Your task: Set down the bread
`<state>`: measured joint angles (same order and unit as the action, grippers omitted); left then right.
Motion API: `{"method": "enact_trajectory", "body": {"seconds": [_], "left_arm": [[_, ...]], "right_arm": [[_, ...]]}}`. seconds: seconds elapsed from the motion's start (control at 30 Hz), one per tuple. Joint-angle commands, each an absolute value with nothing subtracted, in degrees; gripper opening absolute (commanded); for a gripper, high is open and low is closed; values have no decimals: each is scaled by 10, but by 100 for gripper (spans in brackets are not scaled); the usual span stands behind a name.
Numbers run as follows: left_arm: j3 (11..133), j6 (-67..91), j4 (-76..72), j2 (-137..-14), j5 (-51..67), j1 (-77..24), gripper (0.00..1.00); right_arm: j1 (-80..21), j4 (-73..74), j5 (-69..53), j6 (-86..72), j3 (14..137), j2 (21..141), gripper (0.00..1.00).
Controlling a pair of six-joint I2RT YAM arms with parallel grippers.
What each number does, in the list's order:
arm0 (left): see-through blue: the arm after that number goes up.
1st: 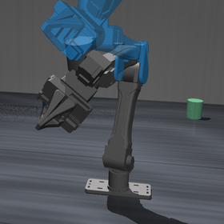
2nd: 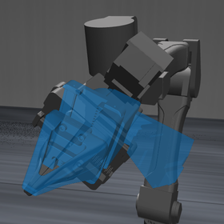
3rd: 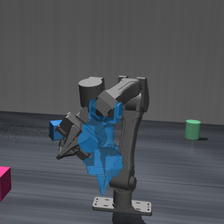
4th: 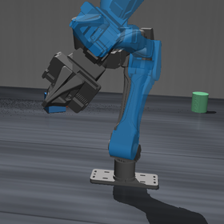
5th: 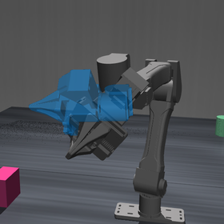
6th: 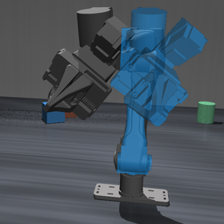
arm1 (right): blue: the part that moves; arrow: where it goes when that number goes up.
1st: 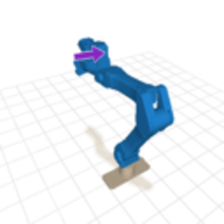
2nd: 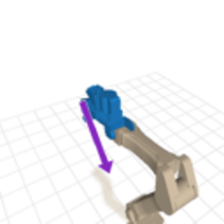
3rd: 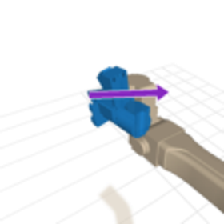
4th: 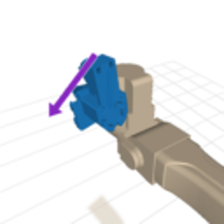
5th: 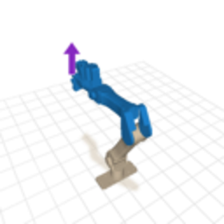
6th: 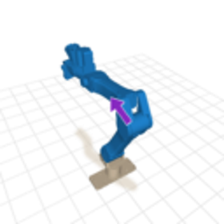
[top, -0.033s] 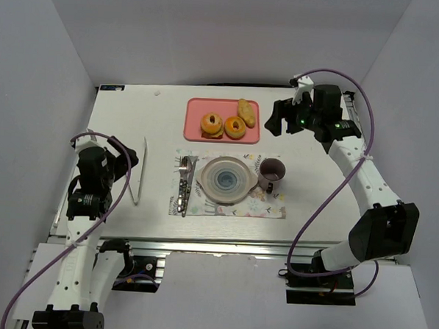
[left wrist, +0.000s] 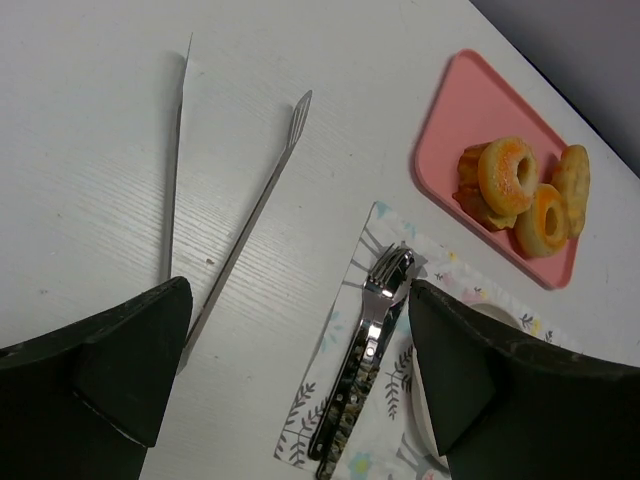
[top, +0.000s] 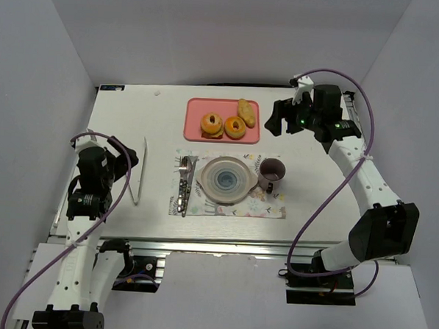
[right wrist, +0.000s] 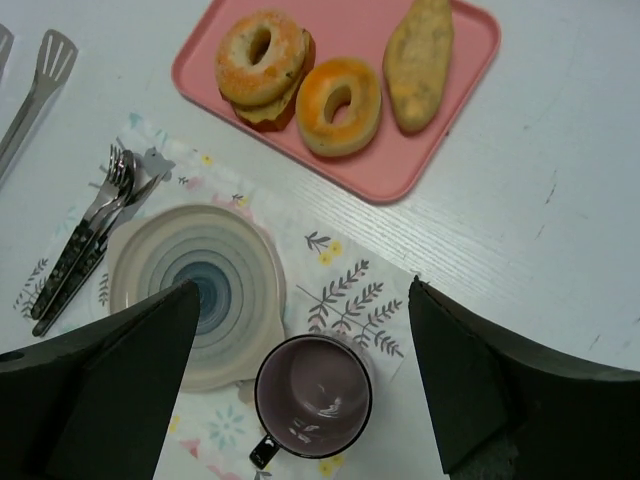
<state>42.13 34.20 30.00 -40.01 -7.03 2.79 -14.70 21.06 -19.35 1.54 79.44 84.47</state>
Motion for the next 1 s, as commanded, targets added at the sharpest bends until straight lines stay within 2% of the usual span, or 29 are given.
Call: {"method": "enact_trajectory", "body": {"seconds": [0.0,0.07,0.1,0.13,0.17,0.2,0.23,0.27,0.3,0.33,0.37,0.4,0.43,0.47,0.5,0.53,0.97], "left_arm": [[429,323,304,-384,-76,29,98],[426,320,310,-384,-78,29,98],[425,317,313,-387,-78,29,96],[424,316,315,-389,-79,29,94],[421,312,316,-392,-80,29,83],[419,308,316,-401,-76,29,70],[417,305,317,-408,-78,29,48],[416,302,325,-417,-81,29,7],[416,297,328,-425,-82,29,0],[414,293,330,-445,-82,29,0],[412,289,331,-456,-82,29,0],[411,288,334,-469,-79,29,2],[412,287,337,-498,-79,29,19],[417,285,344,-515,-78,29,44],[417,286,344,-530,-79,29,89],[417,285,343,-555,-79,29,98],[473,220,306,-783,-70,27,98]], "right_arm": [[-142,210,-211,6,782,803,89],[-137,200,-270,59,759,781,89],[-128,203,-345,92,749,764,88],[-127,207,-369,161,737,756,80],[-127,203,-388,177,711,748,43],[-127,201,-408,189,704,744,14],[-127,202,-428,192,700,738,0],[-127,201,-440,195,693,738,0],[-127,203,-449,197,690,737,0],[-127,204,-457,198,686,736,0],[-127,204,-462,199,683,735,46],[-127,207,-464,200,679,737,65],[-127,210,-463,200,676,738,73],[-127,209,-462,200,672,738,81],[-127,207,-454,201,667,739,82],[-127,205,-449,200,665,740,83],[-121,173,-432,165,639,748,83]]}}
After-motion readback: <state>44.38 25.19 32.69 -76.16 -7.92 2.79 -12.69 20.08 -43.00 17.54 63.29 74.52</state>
